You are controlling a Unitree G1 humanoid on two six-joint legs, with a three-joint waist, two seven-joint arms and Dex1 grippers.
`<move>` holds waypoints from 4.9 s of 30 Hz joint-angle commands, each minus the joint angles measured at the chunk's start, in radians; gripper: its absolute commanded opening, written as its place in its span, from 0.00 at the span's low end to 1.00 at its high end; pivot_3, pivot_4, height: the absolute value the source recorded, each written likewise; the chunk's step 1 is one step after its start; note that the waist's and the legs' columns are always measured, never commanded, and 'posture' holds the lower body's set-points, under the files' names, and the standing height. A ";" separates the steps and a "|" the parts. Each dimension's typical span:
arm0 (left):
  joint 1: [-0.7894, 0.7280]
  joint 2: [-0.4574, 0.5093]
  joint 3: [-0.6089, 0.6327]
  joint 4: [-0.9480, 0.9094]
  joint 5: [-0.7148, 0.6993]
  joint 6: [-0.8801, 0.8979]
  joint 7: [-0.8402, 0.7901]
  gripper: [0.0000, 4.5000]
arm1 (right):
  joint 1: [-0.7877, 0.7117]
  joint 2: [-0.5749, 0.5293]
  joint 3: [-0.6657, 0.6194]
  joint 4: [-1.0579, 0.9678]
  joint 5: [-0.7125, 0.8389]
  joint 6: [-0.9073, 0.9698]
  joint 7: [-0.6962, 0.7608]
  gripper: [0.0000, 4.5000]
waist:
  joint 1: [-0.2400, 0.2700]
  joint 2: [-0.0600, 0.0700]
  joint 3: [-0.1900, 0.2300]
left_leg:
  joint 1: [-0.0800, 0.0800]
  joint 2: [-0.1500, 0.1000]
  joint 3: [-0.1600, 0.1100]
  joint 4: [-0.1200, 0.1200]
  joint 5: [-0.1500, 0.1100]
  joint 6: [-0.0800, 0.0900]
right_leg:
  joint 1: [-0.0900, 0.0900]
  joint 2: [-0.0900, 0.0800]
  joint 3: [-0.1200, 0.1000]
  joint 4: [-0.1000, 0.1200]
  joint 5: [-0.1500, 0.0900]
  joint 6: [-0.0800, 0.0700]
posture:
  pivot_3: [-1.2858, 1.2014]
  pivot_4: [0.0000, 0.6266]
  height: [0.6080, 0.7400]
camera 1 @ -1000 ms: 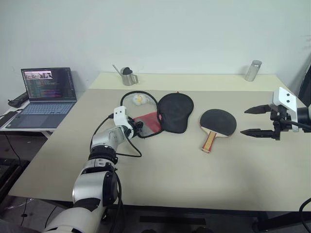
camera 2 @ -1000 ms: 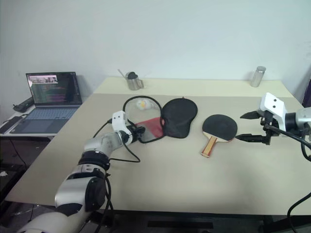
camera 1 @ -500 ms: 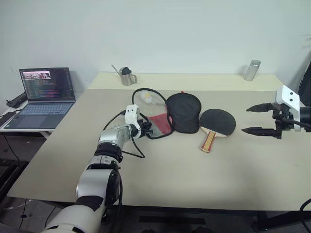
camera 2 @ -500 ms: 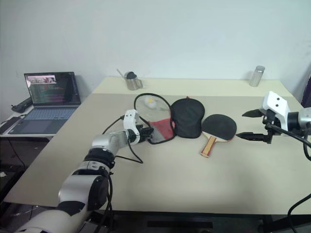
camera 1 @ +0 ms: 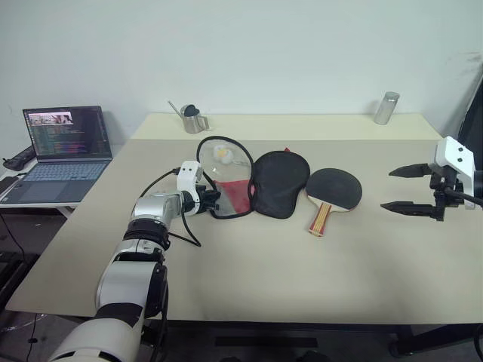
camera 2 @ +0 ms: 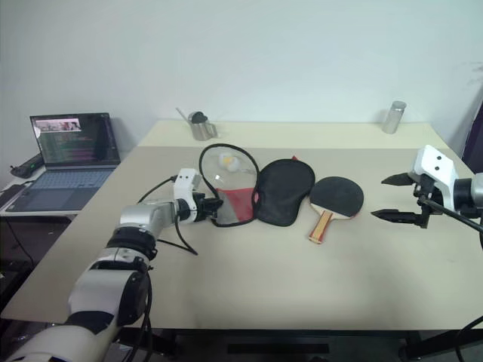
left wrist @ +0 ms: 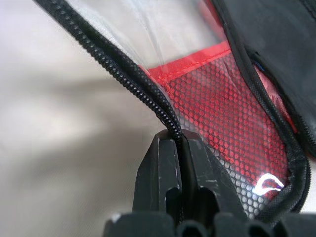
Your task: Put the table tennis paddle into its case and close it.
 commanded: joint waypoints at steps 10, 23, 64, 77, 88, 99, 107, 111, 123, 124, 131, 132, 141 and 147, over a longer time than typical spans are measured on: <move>0.100 -0.037 -0.010 -0.217 -0.017 0.103 0.006 0.01 | 0.029 -0.043 -0.064 -0.062 0.032 0.023 -0.017 1.00 | -0.002 0.000 0.000 | 0.000 0.000 0.000 0.000 0.000 0.000 | 0.000 0.000 0.000 0.000 0.000 0.000 | 0.52 0.24 1.00; 0.123 0.037 0.019 -0.270 -0.016 0.139 0.052 0.22 | 0.015 -0.021 -0.040 -0.060 0.027 0.026 -0.021 1.00 | -0.007 0.000 0.000 | 0.001 0.000 0.000 0.000 0.000 0.000 | 0.000 0.000 0.001 0.001 0.000 0.000 | 0.52 0.24 1.00; 0.484 0.358 0.064 -0.880 -0.213 0.079 -0.331 0.92 | -0.415 1.330 -0.423 -0.091 -0.358 1.069 -1.588 1.00 | -0.049 0.000 -0.002 | 0.000 0.000 -0.003 -0.002 0.001 -0.001 | -0.004 0.001 0.006 0.004 0.000 -0.002 | 0.52 0.24 1.00; 0.520 0.367 0.075 -0.920 -0.235 0.099 -0.293 0.92 | -0.484 1.389 -0.453 -0.018 -0.263 1.030 -1.647 1.00 | -0.061 0.000 -0.002 | 0.002 0.000 -0.002 -0.004 0.001 -0.001 | -0.004 0.002 0.008 0.004 0.000 -0.002 | 0.52 0.24 1.00; 0.531 0.366 0.079 -0.949 -0.251 0.119 -0.264 0.93 | -0.484 1.358 -0.402 0.293 -0.174 0.793 -1.700 0.96 | -0.067 -0.005 -0.005 | 0.004 0.001 0.001 -0.004 0.001 -0.001 | -0.003 0.003 0.011 0.004 0.000 -0.002 | 0.52 0.24 1.00; 0.531 0.375 0.080 -0.958 -0.260 0.120 -0.252 0.93 | -0.459 1.300 -0.390 0.404 -0.147 0.678 -1.786 0.24 | -0.091 -0.011 -0.010 | 0.013 0.004 0.005 -0.007 0.001 -0.001 | 0.002 0.007 0.017 0.005 0.003 -0.006 | 0.52 0.24 1.00; 0.521 0.378 0.076 -0.950 -0.259 0.114 -0.248 0.93 | -0.561 1.252 -0.434 0.418 -0.089 0.641 -1.829 0.24 | -0.091 -0.011 -0.010 | 0.028 0.007 0.007 -0.020 0.001 0.000 | 0.012 0.009 0.019 0.001 0.003 -0.006 | 0.52 0.24 1.00; 0.520 0.381 0.077 -0.950 -0.257 0.112 -0.247 0.93 | -0.662 1.244 -0.452 0.401 -0.055 0.638 -1.855 0.24 | -0.092 -0.011 -0.009 | 0.017 0.008 0.010 -0.021 0.003 -0.004 | -0.002 0.010 0.023 0.003 0.003 -0.006 | 0.52 0.24 1.00; 0.526 0.390 0.091 -0.966 -0.260 0.117 -0.237 0.93 | -0.790 1.272 -0.409 0.491 -0.013 0.528 -1.876 0.24 | -0.092 -0.011 -0.009 | 0.002 0.015 0.017 -0.022 0.004 -0.006 | -0.016 0.015 0.025 -0.002 0.003 -0.007 | 0.52 0.24 1.00; 0.528 0.393 0.092 -0.968 -0.259 0.119 -0.234 0.93 | -0.802 1.283 -0.407 0.517 -0.004 0.513 -1.870 0.24 | -0.093 -0.011 -0.009 | 0.002 0.015 0.018 -0.022 0.004 -0.006 | -0.016 0.015 0.025 -0.002 0.003 -0.007 | 0.52 0.24 1.00; 0.564 0.395 0.108 -1.012 -0.272 0.138 -0.217 0.93 | -0.903 1.352 -0.380 0.753 0.037 0.342 -1.804 0.24 | -0.096 -0.010 -0.009 | 0.002 0.017 0.020 -0.022 0.004 -0.006 | -0.017 0.016 0.026 -0.001 0.004 -0.008 | 0.52 0.24 1.00; 0.571 0.396 0.112 -1.022 -0.275 0.143 -0.214 0.93 | -0.917 1.358 -0.378 0.789 0.042 0.313 -1.793 0.24 | -0.095 -0.010 -0.009 | 0.002 0.017 0.020 -0.022 0.004 -0.006 | -0.017 0.016 0.027 -0.001 0.004 -0.008 | 0.52 0.24 1.00; 0.626 0.401 0.144 -1.098 -0.306 0.187 -0.178 0.93 | -0.954 1.391 -0.376 1.031 0.102 0.108 -1.670 0.24 | -0.094 -0.010 -0.009 | 0.002 0.017 0.019 -0.022 0.004 -0.006 | -0.017 0.017 0.026 -0.002 0.004 -0.008 | 0.52 0.24 1.00; 0.638 0.400 0.150 -1.117 -0.314 0.203 -0.164 0.93 | -0.960 1.416 -0.387 1.086 0.156 0.081 -1.584 0.24 | -0.095 -0.010 -0.009 | 0.002 0.017 0.020 -0.022 0.004 -0.006 | -0.017 0.017 0.026 -0.002 0.004 -0.008 | 0.52 0.24 1.00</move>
